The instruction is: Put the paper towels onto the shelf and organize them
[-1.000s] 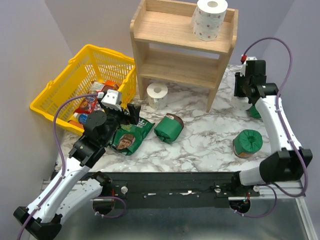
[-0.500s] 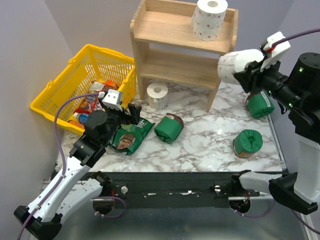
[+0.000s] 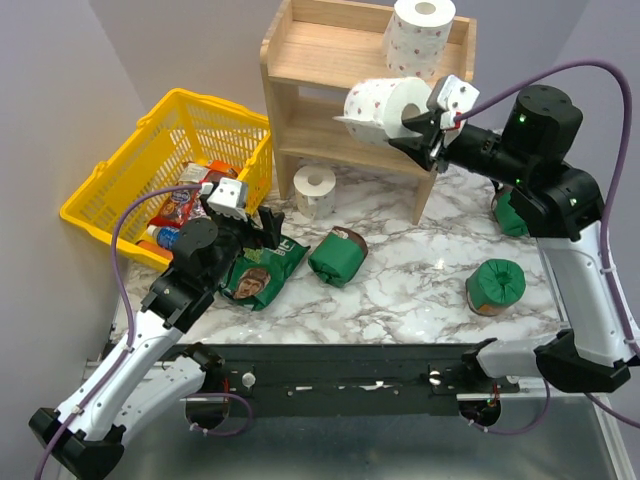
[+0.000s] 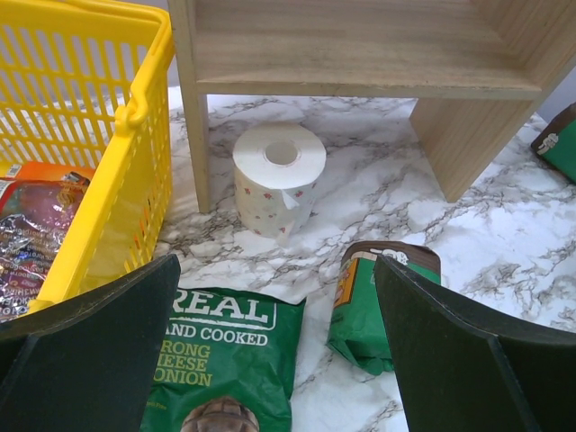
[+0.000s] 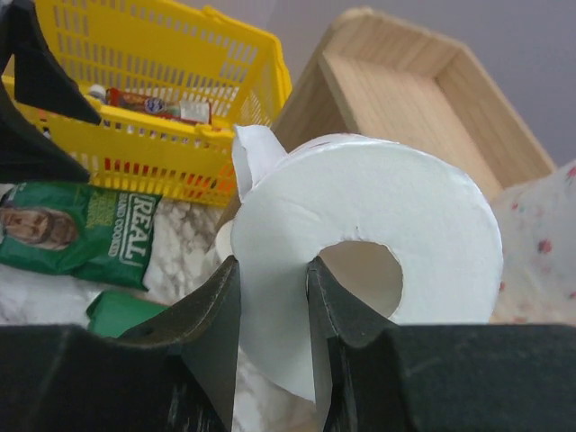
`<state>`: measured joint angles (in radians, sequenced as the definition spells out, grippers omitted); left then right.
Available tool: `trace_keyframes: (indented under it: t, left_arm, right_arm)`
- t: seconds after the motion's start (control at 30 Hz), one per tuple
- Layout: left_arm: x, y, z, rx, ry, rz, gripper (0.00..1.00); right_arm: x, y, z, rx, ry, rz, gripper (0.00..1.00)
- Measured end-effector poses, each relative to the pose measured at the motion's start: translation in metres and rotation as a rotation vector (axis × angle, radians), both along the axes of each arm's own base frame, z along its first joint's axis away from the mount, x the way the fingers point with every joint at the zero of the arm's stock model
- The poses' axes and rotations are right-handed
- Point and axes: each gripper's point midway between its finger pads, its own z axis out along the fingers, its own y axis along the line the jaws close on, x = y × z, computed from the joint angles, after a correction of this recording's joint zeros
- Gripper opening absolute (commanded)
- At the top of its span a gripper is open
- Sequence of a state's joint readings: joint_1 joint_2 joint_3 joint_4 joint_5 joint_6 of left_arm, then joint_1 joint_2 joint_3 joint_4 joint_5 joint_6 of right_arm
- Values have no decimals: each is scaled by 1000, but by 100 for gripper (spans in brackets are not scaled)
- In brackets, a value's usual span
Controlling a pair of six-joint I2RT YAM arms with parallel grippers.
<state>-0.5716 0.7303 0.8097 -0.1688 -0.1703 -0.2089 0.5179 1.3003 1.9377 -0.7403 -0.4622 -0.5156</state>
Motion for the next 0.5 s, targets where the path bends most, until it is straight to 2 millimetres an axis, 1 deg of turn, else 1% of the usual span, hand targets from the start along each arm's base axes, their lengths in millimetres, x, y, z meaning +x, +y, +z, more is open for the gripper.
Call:
trace_keyframes:
  t: [0.07,0.2,0.3,0.43,0.5]
  left_arm:
    - [0,0,0,0,0,0,99]
    - [0,0,0,0,0,0,99]
    - [0,0,1,2,-4,0,99]
    - [1,0,0,11,-7,-1,99]
    - [3,-1,-2,19,-2,-1,99]
  right_arm:
    - [8,11,14,17,-73,25,36]
    - [24,29,46,55,-200,47,40]
    - [39,40,63,76,-259,51,40]
    - [55,52,68,75,-290,53,41]
    - [64,57,65,67,-295,51,41]
